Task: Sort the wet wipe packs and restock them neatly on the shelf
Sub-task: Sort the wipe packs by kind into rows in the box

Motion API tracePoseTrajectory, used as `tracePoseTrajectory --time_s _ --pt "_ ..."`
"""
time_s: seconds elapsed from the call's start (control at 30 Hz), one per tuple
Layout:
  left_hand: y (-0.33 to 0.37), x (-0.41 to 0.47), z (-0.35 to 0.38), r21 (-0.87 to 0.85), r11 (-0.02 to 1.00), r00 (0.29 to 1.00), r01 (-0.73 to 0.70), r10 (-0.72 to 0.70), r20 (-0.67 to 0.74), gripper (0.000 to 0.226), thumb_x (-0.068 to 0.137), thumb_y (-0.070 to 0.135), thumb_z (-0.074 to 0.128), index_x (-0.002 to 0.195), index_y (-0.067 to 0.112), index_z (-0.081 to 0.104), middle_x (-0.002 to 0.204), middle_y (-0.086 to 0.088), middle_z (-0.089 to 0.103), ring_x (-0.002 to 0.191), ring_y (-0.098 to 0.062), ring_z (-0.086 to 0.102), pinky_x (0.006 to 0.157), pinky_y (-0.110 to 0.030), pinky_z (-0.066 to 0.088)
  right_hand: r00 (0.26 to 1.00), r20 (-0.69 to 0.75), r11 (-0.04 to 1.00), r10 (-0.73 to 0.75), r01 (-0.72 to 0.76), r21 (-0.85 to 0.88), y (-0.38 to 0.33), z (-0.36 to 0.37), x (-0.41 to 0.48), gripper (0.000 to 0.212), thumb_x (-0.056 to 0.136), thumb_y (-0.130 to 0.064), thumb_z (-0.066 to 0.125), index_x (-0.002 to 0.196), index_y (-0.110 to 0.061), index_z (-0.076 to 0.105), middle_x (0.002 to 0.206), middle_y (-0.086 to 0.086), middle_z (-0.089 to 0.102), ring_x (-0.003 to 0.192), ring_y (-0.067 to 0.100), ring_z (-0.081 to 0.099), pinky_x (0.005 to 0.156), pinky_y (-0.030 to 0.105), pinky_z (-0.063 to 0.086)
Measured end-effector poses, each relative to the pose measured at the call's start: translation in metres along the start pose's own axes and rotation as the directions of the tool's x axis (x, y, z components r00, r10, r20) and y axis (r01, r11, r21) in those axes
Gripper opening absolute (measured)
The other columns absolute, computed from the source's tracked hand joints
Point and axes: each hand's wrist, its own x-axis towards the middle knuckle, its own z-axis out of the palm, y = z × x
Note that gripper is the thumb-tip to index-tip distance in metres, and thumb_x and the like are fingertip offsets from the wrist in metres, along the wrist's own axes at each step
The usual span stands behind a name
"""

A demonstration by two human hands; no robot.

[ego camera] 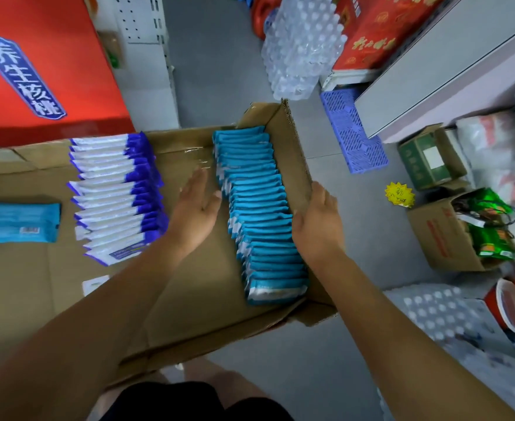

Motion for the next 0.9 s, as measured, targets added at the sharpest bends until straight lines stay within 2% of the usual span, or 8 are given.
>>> tracePoseTrajectory --time_s 0.03,0.1,0.2,0.43,0.57,0.67,0.77,0.9 --pt "-0.01 -0.013 -0.007 0.102 0.995 1.0 -0.024 0.022 0.015 0.063 0.107 0.033 0.051 0.161 0.009 0.027 0.17 -0.008 0.022 0.157 -0.023 0.018 0.129 -0.039 0.013 0.999 -0.025 0.997 -0.039 0.037 -0.06 -0.006 0.003 -0.01 0.061 0.101 -0.019 0.049 0.154 -0.008 0.021 0.16 0.012 0.025 0.146 0.029 0.027 0.115 0.039 0.037" --pt "-0.028 -0.045 -0.022 0.253 0.966 0.998 -0.061 0.059 0.014 0.058 0.104 0.028 0.056 0.154 0.003 0.041 0.164 -0.018 0.033 0.153 -0.033 0.029 0.126 -0.05 0.023 0.993 -0.006 0.98 -0.119 0.117 -0.158 -0.019 0.009 -0.03 0.066 0.101 -0.022 0.048 0.157 -0.009 0.016 0.166 0.01 0.011 0.154 0.027 0.009 0.124 0.042 0.022" --pt "-0.051 -0.094 -0.051 0.4 0.914 0.995 -0.073 0.095 -0.037 0.054 0.095 0.036 0.052 0.137 0.003 0.06 0.148 -0.021 0.054 0.138 -0.039 0.051 0.113 -0.057 0.041 0.963 0.097 0.944 -0.253 0.267 -0.195 -0.046 0.026 -0.058 0.063 0.101 -0.027 0.05 0.155 -0.012 0.023 0.167 0.01 0.01 0.155 0.026 0.006 0.126 0.042 0.01" --pt "-0.12 -0.195 -0.144 0.578 0.807 0.99 0.123 -0.063 -0.122 0.062 0.089 0.043 0.043 0.138 0.009 0.059 0.15 -0.017 0.053 0.14 -0.039 0.047 0.115 -0.059 0.032 0.849 0.33 0.884 -0.412 0.46 -0.082 -0.132 0.089 -0.116 0.057 0.096 -0.026 0.054 0.147 -0.007 0.039 0.156 0.015 0.037 0.145 0.03 0.03 0.118 0.035 0.022" --pt "-0.162 -0.236 -0.194 0.548 0.764 0.94 0.339 -0.252 -0.229 0.057 0.097 0.035 0.057 0.149 0.013 0.05 0.163 -0.012 0.037 0.153 -0.034 0.028 0.124 -0.056 0.015 0.766 0.488 0.878 -0.419 0.478 0.003 -0.193 0.129 -0.141 0.052 0.095 -0.027 0.056 0.141 -0.006 0.043 0.145 0.014 0.048 0.135 0.031 0.04 0.108 0.037 0.036" --pt "-0.189 -0.252 -0.233 0.485 0.759 0.897 0.434 -0.317 -0.307 0.059 0.097 0.033 0.056 0.151 0.012 0.048 0.165 -0.014 0.033 0.155 -0.034 0.023 0.125 -0.056 0.014 0.707 0.553 0.872 -0.441 0.482 0.079 -0.246 0.154 -0.155 0.051 0.095 -0.03 0.057 0.141 -0.011 0.045 0.141 0.011 0.05 0.133 0.03 0.044 0.104 0.038 0.044" --pt "-0.214 -0.255 -0.277 0.432 0.753 0.861 0.497 -0.366 -0.353 0.062 0.099 0.032 0.057 0.154 0.01 0.04 0.168 -0.014 0.025 0.157 -0.032 0.015 0.126 -0.052 0.009 0.695 0.541 0.856 -0.473 0.508 0.096 -0.304 0.176 -0.153 0.053 0.096 -0.03 0.058 0.143 -0.01 0.046 0.145 0.013 0.05 0.134 0.031 0.046 0.108 0.037 0.041" --pt "-0.256 -0.249 -0.33 0.436 0.751 0.859 0.496 -0.349 -0.375 0.062 0.1 0.035 0.053 0.155 0.011 0.036 0.168 -0.013 0.026 0.155 -0.033 0.02 0.126 -0.053 0.014 0.743 0.474 0.87 -0.472 0.479 0.115 -0.377 0.195 -0.146 0.042 0.1 -0.031 0.053 0.136 -0.008 0.052 0.138 0.014 0.057 0.126 0.033 0.053 0.097 0.033 0.041"
